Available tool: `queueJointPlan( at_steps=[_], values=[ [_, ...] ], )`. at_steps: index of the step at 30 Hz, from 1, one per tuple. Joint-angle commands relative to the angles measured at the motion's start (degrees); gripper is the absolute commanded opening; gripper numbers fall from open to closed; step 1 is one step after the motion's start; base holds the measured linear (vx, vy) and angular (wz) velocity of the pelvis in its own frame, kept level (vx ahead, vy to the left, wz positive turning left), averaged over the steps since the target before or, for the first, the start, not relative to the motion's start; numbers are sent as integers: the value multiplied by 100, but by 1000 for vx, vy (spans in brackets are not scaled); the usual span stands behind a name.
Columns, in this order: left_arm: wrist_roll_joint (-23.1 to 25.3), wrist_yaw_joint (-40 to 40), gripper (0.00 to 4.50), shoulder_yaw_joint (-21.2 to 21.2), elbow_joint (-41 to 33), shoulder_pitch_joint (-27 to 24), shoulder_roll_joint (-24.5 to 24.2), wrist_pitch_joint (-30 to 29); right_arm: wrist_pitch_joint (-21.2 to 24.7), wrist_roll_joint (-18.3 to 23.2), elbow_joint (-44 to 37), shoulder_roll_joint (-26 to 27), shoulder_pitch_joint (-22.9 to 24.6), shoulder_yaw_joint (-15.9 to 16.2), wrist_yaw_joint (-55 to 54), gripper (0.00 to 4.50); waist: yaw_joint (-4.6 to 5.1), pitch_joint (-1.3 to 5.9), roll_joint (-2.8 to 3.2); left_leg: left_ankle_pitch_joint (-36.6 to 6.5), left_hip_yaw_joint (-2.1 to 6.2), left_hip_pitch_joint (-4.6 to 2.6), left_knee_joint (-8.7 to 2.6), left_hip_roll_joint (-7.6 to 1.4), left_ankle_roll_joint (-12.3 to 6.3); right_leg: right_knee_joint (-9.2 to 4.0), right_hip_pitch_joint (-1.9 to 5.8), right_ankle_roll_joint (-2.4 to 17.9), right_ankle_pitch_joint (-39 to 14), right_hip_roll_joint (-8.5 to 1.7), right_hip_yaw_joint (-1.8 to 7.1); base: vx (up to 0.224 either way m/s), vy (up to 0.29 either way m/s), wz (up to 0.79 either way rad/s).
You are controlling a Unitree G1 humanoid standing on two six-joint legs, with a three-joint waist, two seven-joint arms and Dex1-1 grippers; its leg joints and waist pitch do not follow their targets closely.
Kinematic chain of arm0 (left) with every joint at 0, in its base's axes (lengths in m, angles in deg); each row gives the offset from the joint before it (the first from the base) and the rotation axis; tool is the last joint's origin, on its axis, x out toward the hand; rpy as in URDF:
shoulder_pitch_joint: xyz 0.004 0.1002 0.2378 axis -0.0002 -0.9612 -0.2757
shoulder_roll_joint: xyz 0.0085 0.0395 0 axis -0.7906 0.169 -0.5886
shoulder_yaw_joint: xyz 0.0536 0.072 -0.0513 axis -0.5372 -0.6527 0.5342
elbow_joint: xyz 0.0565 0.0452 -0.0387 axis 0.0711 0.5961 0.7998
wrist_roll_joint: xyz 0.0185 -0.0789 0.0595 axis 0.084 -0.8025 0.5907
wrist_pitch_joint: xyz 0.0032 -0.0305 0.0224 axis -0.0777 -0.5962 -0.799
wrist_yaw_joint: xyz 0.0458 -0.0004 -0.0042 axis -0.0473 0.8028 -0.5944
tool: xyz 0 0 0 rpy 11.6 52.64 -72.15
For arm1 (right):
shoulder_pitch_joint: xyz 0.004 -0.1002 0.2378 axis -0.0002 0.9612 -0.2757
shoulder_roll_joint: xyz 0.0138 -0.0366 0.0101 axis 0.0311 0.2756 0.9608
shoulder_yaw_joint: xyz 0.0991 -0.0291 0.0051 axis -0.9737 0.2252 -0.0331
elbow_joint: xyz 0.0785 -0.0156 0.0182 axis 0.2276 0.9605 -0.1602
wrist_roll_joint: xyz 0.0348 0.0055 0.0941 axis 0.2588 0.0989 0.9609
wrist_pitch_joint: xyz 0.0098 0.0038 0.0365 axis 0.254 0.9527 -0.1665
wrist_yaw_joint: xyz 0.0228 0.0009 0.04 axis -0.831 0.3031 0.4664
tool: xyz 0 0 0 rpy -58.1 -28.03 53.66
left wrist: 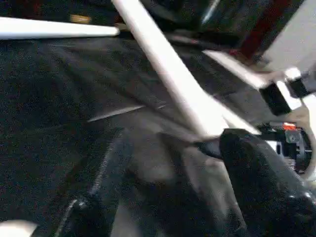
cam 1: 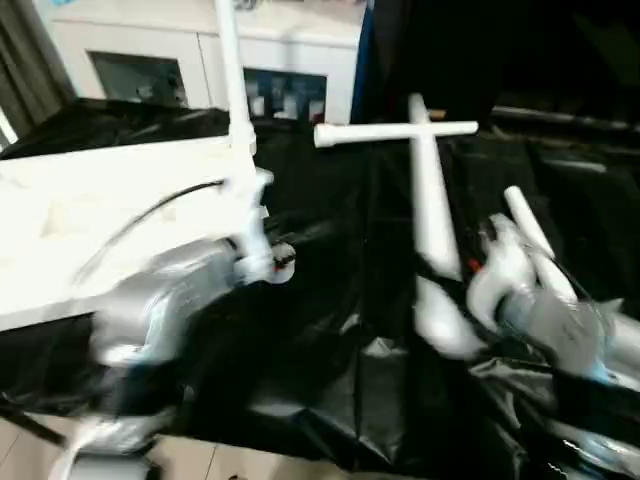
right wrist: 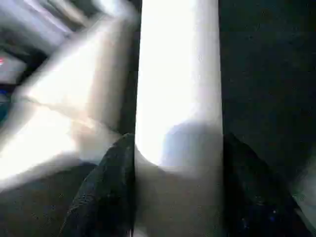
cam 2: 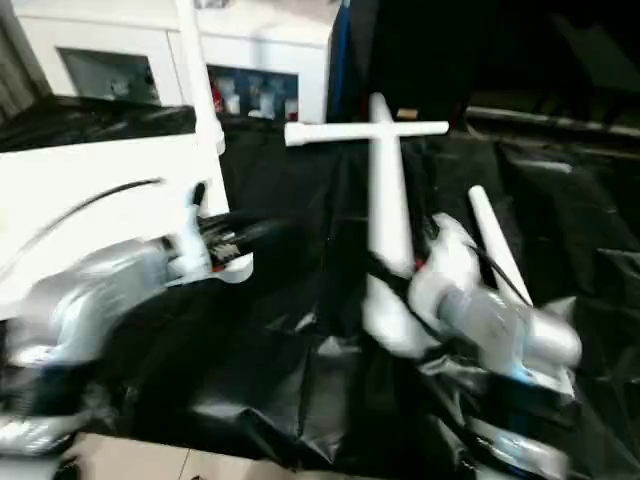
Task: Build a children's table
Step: Pick table leg
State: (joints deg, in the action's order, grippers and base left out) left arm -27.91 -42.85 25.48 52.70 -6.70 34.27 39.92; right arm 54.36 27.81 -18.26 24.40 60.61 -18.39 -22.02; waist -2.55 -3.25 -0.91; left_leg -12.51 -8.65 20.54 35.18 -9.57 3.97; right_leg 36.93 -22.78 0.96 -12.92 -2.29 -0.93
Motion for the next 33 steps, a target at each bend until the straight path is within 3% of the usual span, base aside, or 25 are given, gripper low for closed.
queueJointPlan(
  at_steps=[1, 5, 13, 14, 17, 21, 27, 31, 33],
  values=[
    [62, -84, 375, -52, 220, 89, 46, -31, -3, 361, -345, 68, -20, -78, 155, 189, -45, 386, 0, 361, 36, 13, -369, -221, -223, -384, 402, 1348, 796, -450, 262, 0, 0, 0],
    [168, -280, 403, -128, 395, 160, 232, -19, -115, 493, -553, 165, 51, 151, 270, 189, -75, 377, 17, 306, 33, -4, -390, -248, -197, -405, 397, 1336, 741, -460, 254, 0, 0, 0],
    [-71, -270, 449, -17, 493, 181, 442, -111, -138, 714, -644, 269, -40, 16, 120, 189, -94, 364, 17, 144, 25, -6, -411, -243, -25, -433, 406, 1273, 491, -463, 262, 0, 0, 0],
    [-162, -385, 449, 220, 598, 258, 598, 8, -234, 615, -707, 136, 12, 220, 131, 189, -97, 366, 9, 171, 25, 2, -406, -234, -22, -433, 419, 1256, 524, -461, 267, 0, 0, 0],
    [-236, -496, 450, 398, 677, 340, 668, 75, -420, 390, -708, -47, 79, 462, 152, 189, -101, 364, 11, 167, 31, 1, -406, -242, -26, -436, 418, 1237, 541, -468, 262, 0, 0, 0],
    [-376, -551, 450, 592, 755, 432, 732, 68, -642, 220, -658, -180, 113, 637, 146, 189, -93, 363, -6, 145, 28, 16, -399, -225, -19, -445, 433, 1216, 453, -465, 269, 0, 0, 0],
    [-596, -494, 450, 648, 631, 408, 865, -219, -726, 457, -633, 58, -3, 414, -95, 189, -94, 372, 2, 213, 23, 2, -390, -238, -121, -428, 410, 1318, 597, -461, 262, 0, 0, 0],
    [-525, -40, 450, 271, 242, 151, 576, -172, -1178, 458, -246, 331, -370, -189, -785, 189, -91, 368, 29, 173, 21, -11, -400, -243, -72, -435, 389, 1304, 459, -458, 263, 0, 0, 0],
    [-418, 58, 450, 131, 166, 100, 484, -50, -1235, 486, -175, 373, -439, -302, -894, 189, -70, 361, 35, 121, 2, -18, -407, -235, -1, -437, 381, 1217, 374, -432, 266, 0, 0, 0]
  ],
)
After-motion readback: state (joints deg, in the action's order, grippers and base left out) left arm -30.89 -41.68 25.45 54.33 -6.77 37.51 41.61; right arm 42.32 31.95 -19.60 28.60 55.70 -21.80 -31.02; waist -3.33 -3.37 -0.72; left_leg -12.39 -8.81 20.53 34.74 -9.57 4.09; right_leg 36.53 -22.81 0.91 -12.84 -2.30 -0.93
